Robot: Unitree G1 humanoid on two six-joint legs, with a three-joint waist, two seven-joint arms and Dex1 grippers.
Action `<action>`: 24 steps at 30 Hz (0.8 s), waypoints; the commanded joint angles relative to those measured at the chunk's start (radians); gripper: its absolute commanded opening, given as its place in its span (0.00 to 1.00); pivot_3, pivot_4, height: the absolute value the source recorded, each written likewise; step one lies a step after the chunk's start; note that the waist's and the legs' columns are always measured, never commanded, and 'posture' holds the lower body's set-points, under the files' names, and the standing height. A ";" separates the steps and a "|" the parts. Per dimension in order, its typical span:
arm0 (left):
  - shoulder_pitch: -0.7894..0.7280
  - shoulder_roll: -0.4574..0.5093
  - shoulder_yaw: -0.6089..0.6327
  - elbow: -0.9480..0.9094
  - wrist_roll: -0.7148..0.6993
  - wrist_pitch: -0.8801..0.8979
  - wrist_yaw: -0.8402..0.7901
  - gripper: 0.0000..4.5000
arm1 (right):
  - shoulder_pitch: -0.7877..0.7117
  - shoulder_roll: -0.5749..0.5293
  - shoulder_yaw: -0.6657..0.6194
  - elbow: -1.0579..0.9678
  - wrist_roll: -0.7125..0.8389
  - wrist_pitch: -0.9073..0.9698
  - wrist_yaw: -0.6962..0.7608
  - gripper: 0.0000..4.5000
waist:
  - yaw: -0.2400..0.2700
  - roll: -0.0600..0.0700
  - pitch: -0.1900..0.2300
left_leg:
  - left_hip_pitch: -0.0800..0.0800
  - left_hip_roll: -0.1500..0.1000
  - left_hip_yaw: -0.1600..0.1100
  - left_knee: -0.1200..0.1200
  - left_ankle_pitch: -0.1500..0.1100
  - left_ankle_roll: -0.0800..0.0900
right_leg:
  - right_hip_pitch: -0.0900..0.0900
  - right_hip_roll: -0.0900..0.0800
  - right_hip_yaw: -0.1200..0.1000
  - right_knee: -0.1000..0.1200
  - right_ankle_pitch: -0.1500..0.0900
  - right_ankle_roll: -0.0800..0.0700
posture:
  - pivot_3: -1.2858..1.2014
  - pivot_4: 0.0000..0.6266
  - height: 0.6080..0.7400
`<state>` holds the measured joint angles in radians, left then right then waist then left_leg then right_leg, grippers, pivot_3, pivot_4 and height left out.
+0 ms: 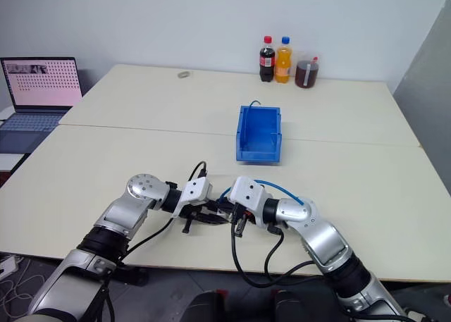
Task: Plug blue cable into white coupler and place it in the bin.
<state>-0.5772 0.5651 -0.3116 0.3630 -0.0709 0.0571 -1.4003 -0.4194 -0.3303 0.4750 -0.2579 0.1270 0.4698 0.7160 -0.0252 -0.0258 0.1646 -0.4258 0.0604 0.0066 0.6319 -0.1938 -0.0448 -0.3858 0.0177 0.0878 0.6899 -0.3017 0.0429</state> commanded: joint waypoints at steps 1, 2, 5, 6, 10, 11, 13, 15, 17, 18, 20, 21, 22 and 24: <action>0.002 -0.022 -0.013 0.007 0.029 -0.001 0.049 0.17 | -0.013 0.005 0.028 0.030 -0.036 0.053 -0.007 0.00 | 0.001 0.001 -0.001 | 0.000 0.000 0.000 0.000 0.000 0.000 | 0.000 0.000 0.000 0.000 0.000 0.000 | 0.52 0.24 1.00; 0.003 -0.023 -0.013 0.007 0.030 -0.001 0.052 0.17 | -0.015 0.005 0.029 0.031 -0.039 0.061 -0.007 0.00 | 0.001 0.001 -0.001 | 0.000 0.000 0.000 0.000 0.000 0.000 | 0.000 0.000 0.000 0.000 0.000 0.000 | 0.52 0.24 1.00; 0.007 -0.026 -0.010 0.005 0.030 0.001 0.064 0.17 | -0.019 0.002 0.035 0.023 -0.045 0.100 -0.005 0.00 | 0.003 0.002 -0.002 | 0.000 0.000 0.000 0.000 0.000 0.000 | 0.000 0.000 0.000 0.000 0.000 0.000 | 0.52 0.24 1.00; 0.008 -0.028 -0.008 0.004 0.031 0.001 0.070 0.17 | -0.018 0.002 0.034 0.019 -0.046 0.112 -0.007 0.00 | 0.003 0.002 -0.003 | 0.000 0.000 0.000 0.000 0.000 0.001 | 0.000 -0.001 0.000 0.000 0.000 0.000 | 0.52 0.24 1.00; 0.012 -0.031 -0.003 0.005 0.030 0.001 0.082 0.17 | -0.014 -0.001 0.032 0.010 -0.051 0.143 -0.020 0.00 | 0.005 0.004 -0.006 | 0.000 -0.001 0.000 0.000 0.000 0.001 | 0.001 -0.001 0.000 0.000 0.000 0.001 | 0.52 0.24 1.00; 0.013 -0.031 -0.003 0.007 0.030 0.001 0.084 0.17 | -0.011 -0.007 0.035 0.012 -0.056 0.148 -0.022 0.00 | 0.005 0.004 -0.006 | 0.001 -0.001 0.000 0.000 0.000 0.001 | 0.001 -0.001 0.000 0.000 0.000 0.001 | 0.52 0.24 1.00; 0.015 -0.032 -0.001 0.009 0.029 0.000 0.089 0.17 | -0.003 -0.019 0.042 0.015 -0.068 0.150 -0.026 0.00 | 0.006 0.004 -0.006 | 0.001 -0.001 0.000 0.000 0.001 0.001 | 0.001 -0.001 0.000 0.000 0.000 0.001 | 0.52 0.24 1.00; 0.016 -0.032 0.002 0.010 0.027 0.002 0.092 0.17 | 0.005 -0.021 0.038 0.013 -0.070 0.165 -0.038 0.00 | 0.007 0.004 -0.008 | 0.001 -0.001 0.000 0.000 0.001 0.001 | 0.001 -0.001 0.000 0.000 0.000 0.001 | 0.52 0.24 1.00; 0.016 -0.032 0.006 0.014 0.027 0.002 0.099 0.17 | 0.014 -0.019 0.033 0.011 -0.071 0.185 -0.053 0.00 | 0.007 0.005 -0.008 | 0.001 -0.001 0.000 0.000 0.001 0.001 | 0.001 -0.001 0.000 -0.001 0.000 0.001 | 0.52 0.24 1.00; 0.016 -0.033 0.009 0.015 0.026 0.003 0.104 0.17 | 0.015 -0.018 0.031 0.011 -0.071 0.196 -0.062 0.00 | 0.007 0.005 -0.009 | 0.001 -0.001 0.000 0.000 0.001 0.001 | 0.001 -0.001 0.001 -0.001 0.000 0.001 | 0.52 0.24 1.00; 0.017 -0.035 0.013 0.015 0.023 0.005 0.112 0.17 | 0.017 -0.012 0.024 0.009 -0.071 0.217 -0.083 0.00 | 0.007 0.006 -0.009 | 0.001 -0.001 0.001 0.000 0.001 0.001 | 0.001 -0.001 0.001 -0.001 0.000 0.000 | 0.52 0.24 1.00; 0.017 -0.035 0.014 0.017 0.022 0.006 0.114 0.17 | 0.017 -0.009 0.020 0.008 -0.069 0.226 -0.091 0.00 | 0.007 0.006 -0.010 | 0.001 -0.001 0.001 0.000 0.001 0.001 | 0.001 -0.001 0.001 -0.001 0.000 0.000 | 0.52 0.24 1.00; 0.017 -0.036 0.014 0.018 0.021 0.007 0.116 0.17 | 0.017 -0.007 0.020 0.008 -0.068 0.229 -0.098 0.00 | 0.007 0.006 -0.010 | 0.002 -0.001 0.001 0.000 0.001 0.001 | 0.001 -0.001 0.001 -0.001 -0.001 -0.001 | 0.52 0.24 1.00; 0.017 -0.038 0.015 0.020 0.019 0.009 0.119 0.17 | 0.019 -0.003 0.021 0.008 -0.069 0.232 -0.111 0.00 | 0.007 0.006 -0.010 | 0.003 -0.001 0.001 0.000 0.001 0.002 | 0.001 -0.001 0.002 -0.001 -0.002 -0.003 | 0.52 0.24 1.00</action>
<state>-0.5566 0.5413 -0.3094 0.3671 -0.0671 0.0591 -1.3334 -0.4336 -0.3174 0.4882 -0.3070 0.0908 0.6366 0.6254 -0.0179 -0.0201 0.1550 -0.4211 0.0595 0.0081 0.6318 -0.1927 -0.0430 -0.3850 0.0165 0.0898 0.6892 -0.3038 0.0394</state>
